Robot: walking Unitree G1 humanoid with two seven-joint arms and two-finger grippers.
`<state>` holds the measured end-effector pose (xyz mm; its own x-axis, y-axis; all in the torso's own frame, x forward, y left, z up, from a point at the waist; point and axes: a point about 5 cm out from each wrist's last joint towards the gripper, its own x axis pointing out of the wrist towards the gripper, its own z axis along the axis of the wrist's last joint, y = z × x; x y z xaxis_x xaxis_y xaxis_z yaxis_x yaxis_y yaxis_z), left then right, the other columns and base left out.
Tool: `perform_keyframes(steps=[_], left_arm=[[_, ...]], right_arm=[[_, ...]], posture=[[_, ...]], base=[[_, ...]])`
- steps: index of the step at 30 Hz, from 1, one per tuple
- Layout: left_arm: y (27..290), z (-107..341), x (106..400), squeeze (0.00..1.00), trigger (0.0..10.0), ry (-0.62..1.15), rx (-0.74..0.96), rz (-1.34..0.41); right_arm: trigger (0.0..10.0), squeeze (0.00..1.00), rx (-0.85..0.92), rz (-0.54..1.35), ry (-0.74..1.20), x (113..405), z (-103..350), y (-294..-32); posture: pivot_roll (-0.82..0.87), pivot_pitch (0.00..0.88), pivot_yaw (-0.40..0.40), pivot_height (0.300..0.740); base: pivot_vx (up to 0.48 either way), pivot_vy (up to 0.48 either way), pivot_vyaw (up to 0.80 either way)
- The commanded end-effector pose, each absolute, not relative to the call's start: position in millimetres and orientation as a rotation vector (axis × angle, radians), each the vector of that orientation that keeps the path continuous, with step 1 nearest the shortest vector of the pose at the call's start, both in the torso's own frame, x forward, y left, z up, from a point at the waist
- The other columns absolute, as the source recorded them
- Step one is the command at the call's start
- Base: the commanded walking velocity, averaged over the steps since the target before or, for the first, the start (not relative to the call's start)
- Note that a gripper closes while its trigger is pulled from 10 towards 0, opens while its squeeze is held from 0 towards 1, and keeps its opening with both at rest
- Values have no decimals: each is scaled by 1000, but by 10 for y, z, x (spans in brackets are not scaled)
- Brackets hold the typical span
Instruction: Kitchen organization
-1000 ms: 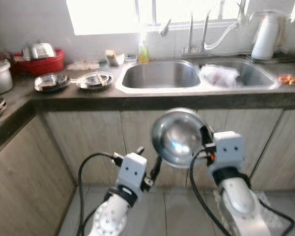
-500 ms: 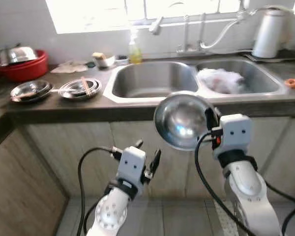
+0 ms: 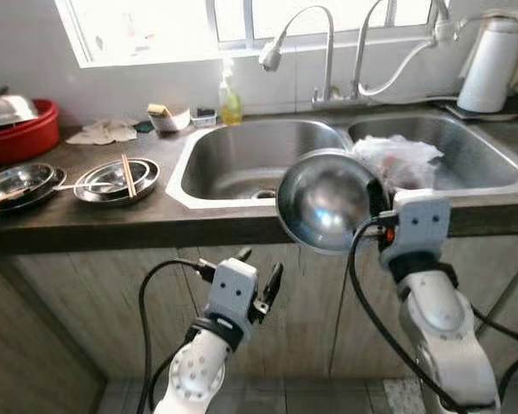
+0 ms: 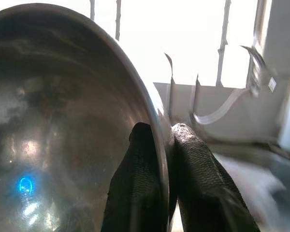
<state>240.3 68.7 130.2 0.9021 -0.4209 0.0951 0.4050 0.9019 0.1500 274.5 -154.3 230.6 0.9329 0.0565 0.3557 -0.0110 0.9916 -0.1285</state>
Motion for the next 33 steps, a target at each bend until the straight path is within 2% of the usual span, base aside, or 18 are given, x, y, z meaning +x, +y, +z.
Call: perform_keyframes(steps=[1, 8, 24, 26, 29, 33], left_arm=[[748, 1315, 2421, 0, 10000, -132, 144, -410], [743, 1311, 2421, 0, 10000, -133, 144, -409], [742, 1312, 2423, 0, 10000, -134, 143, -408], [745, 1312, 2421, 0, 10000, -133, 144, -406], [754, 1307, 2403, 0, 10000, -124, 135, -396], [756, 1300, 2405, 0, 10000, -121, 137, -395]], right_arm=[[10000, 0, -109, 59, -434, 2738, 2490, -1491], [10000, 0, -119, 56, -501, 2789, 2712, -1514], [10000, 0, -121, 67, -489, 2812, 2730, -1513], [10000, 0, -134, 85, -424, 2862, 2640, -1503], [10000, 0, -181, 115, -103, 3123, 2294, -1617], [10000, 0, -171, 175, -5, 3207, 2233, -1611]], posture=[[-65, 0, 12, 740], [-65, 0, 10, 740], [-64, 0, 10, 740], [-63, 0, 9, 740], [-57, 0, 5, 740], [-54, 0, 2, 740]], base=[[431, 0, 0], [425, 0, 0], [420, 0, 0], [398, 0, 0], [234, 0, 0], [0, 0, 0]])
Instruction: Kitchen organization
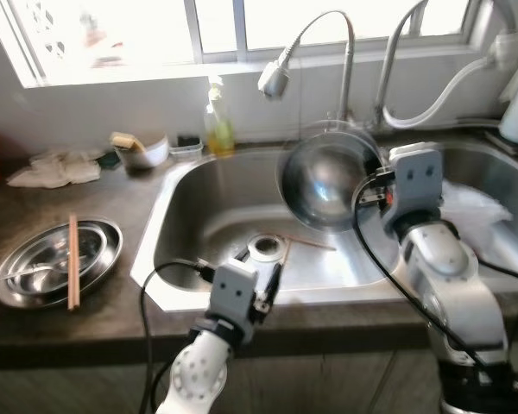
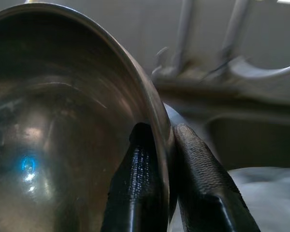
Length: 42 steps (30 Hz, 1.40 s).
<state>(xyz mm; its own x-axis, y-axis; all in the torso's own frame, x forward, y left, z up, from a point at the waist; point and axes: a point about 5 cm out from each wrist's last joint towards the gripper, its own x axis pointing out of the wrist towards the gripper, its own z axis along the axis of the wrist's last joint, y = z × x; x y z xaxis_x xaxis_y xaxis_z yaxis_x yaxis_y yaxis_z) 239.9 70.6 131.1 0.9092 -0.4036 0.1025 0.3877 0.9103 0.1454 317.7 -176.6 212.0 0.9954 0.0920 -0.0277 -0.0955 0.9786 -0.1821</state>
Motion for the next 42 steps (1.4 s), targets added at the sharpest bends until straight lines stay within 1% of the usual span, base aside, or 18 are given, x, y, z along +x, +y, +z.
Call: perform_keyframes(steps=[1, 4, 11, 14, 18, 23, 27, 31, 35, 36, 37, 42], left_arm=[[753, 1300, 2403, 0, 10000, -121, 137, -398], [750, 1303, 2397, 0, 10000, -122, 137, -400], [754, 1298, 2352, 0, 10000, -119, 139, -399], [755, 1298, 2346, 0, 10000, -118, 139, -399], [780, 1292, 2318, 0, 10000, -113, 141, -396], [789, 1296, 2291, 0, 10000, -108, 145, -393], [794, 1299, 2266, 0, 10000, -102, 143, -387], [794, 1300, 2224, 0, 10000, -92, 141, -381], [806, 1299, 2207, 0, 10000, -89, 141, -378], [807, 1301, 2204, 0, 10000, -88, 141, -378], [807, 1304, 2200, 0, 10000, -88, 141, -378], [806, 1309, 2198, 0, 10000, -86, 140, -378]], right_arm=[[10000, 0, -188, 202, 36, 3255, 2210, -1602], [10000, 0, -178, 219, 69, 3310, 2198, -1601], [10000, 0, -246, 272, 228, 3528, 2082, -1645], [10000, 0, -249, 280, 245, 3551, 2060, -1646], [10000, 0, -250, 404, 382, 3648, 1855, -1549], [10000, 0, -269, 434, 443, 3684, 1732, -1526], [10000, 0, -269, 401, 491, 3701, 1637, -1562], [10000, 0, -221, 263, 540, 3754, 1537, -1749], [10000, 0, -191, 241, 562, 3749, 1501, -1794], [10000, 698, -193, 250, 570, 3741, 1485, -1790], [10000, 1000, -191, 255, 574, 3736, 1474, -1785], [10000, 1000, -194, 263, 574, 3733, 1462, -1767]], posture=[[-52, 0, 1, 740], [-49, 0, -1, 740], [-37, 0, -13, 740], [-35, 0, -15, 740], [-21, 12, -15, 740], [-10, 30, -22, 740], [-3, 54, -30, 740], [7, 75, -38, 740], [6, 77, -38, 740], [5, 78, -38, 740], [4, 83, -35, 740], [3, 82, -37, 740]], base=[[0, 0, 0], [0, 0, 0], [0, 0, 0], [0, 0, 0], [0, 0, 0], [0, 0, 0], [0, 0, 0], [0, 0, 0], [0, 0, 0], [0, 0, 0], [0, 0, 0], [0, 0, 0]])
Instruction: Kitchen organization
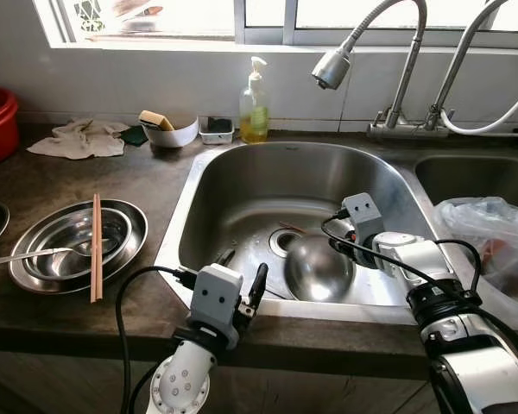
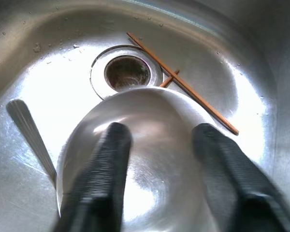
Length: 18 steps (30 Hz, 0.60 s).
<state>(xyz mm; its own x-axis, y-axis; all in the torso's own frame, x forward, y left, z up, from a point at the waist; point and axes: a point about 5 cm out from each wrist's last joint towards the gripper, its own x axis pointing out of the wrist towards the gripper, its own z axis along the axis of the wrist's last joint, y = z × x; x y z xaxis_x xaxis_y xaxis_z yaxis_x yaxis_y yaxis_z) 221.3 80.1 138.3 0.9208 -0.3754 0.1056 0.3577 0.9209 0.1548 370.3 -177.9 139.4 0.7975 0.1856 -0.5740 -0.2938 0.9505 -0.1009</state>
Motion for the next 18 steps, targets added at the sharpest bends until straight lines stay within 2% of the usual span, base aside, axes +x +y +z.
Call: perform_keyframes(steps=[1, 4, 5, 11, 13, 16, 18], left_arm=[[806, 1312, 2199, 0, 10000, -85, 141, -379], [805, 1319, 2201, 0, 10000, -83, 142, -378], [809, 1318, 2219, 0, 10000, -83, 145, -376], [810, 1304, 2239, 0, 10000, -78, 148, -372], [806, 1299, 2247, 0, 10000, -77, 147, -372], [807, 1296, 2253, 0, 10000, -76, 146, -372], [798, 1292, 2262, 0, 10000, -75, 145, -377]], right_arm=[[10000, 1000, -194, 262, 572, 3740, 1461, -1756], [10000, 1000, -174, 240, 549, 3756, 1474, -1739], [10000, 0, -169, 214, 474, 3756, 1552, -1737], [10000, 0, -182, 183, 246, 3669, 1788, -1703], [10000, 0, -132, 161, 134, 3563, 1909, -1688], [10000, 0, -119, 158, 106, 3536, 1936, -1683], [10000, 0, -162, 150, -22, 3388, 2054, -1659]], posture=[[3, 85, -36, 740], [3, 84, -34, 740], [1, 80, -35, 740], [-8, 72, -33, 740], [-17, 63, -29, 740], [-22, 59, -26, 740], [-26, 44, -17, 740]], base=[[0, 0, 0], [0, 0, 0], [0, 0, 0], [0, 0, 0], [0, 0, 0], [0, 0, 0], [0, 0, 0]])
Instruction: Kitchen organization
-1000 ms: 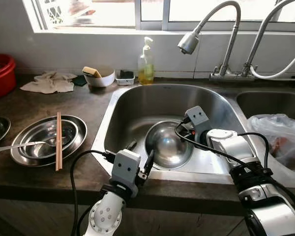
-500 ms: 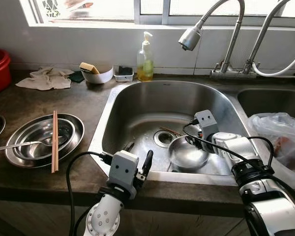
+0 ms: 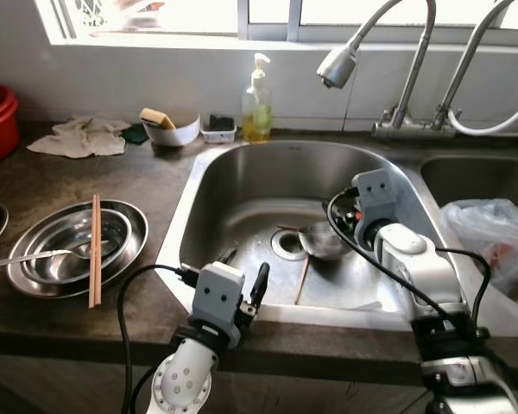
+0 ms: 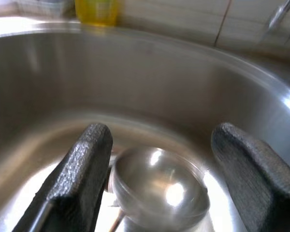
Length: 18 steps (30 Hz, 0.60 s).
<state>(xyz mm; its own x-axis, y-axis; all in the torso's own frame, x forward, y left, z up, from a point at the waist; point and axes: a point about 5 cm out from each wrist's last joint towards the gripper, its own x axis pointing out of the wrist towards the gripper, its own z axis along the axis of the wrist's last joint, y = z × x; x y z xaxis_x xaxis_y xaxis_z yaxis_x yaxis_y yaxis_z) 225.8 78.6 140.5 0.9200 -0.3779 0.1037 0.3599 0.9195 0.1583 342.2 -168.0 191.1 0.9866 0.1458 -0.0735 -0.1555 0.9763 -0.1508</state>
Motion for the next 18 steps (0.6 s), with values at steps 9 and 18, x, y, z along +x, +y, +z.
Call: perform_keyframes(steps=[9, 18], left_arm=[[795, 1286, 2323, 0, 10000, -83, 150, -393], [800, 1271, 2327, 0, 10000, -90, 152, -402]], right_arm=[[10000, 0, -133, 109, -261, 2843, 2123, -1569], [10000, 0, -80, 92, -204, 2442, 1835, -1439]], posture=[[-40, 8, 1, 740], [-44, 0, 2, 740]], base=[[0, 0, 0], [0, 0, 0]])
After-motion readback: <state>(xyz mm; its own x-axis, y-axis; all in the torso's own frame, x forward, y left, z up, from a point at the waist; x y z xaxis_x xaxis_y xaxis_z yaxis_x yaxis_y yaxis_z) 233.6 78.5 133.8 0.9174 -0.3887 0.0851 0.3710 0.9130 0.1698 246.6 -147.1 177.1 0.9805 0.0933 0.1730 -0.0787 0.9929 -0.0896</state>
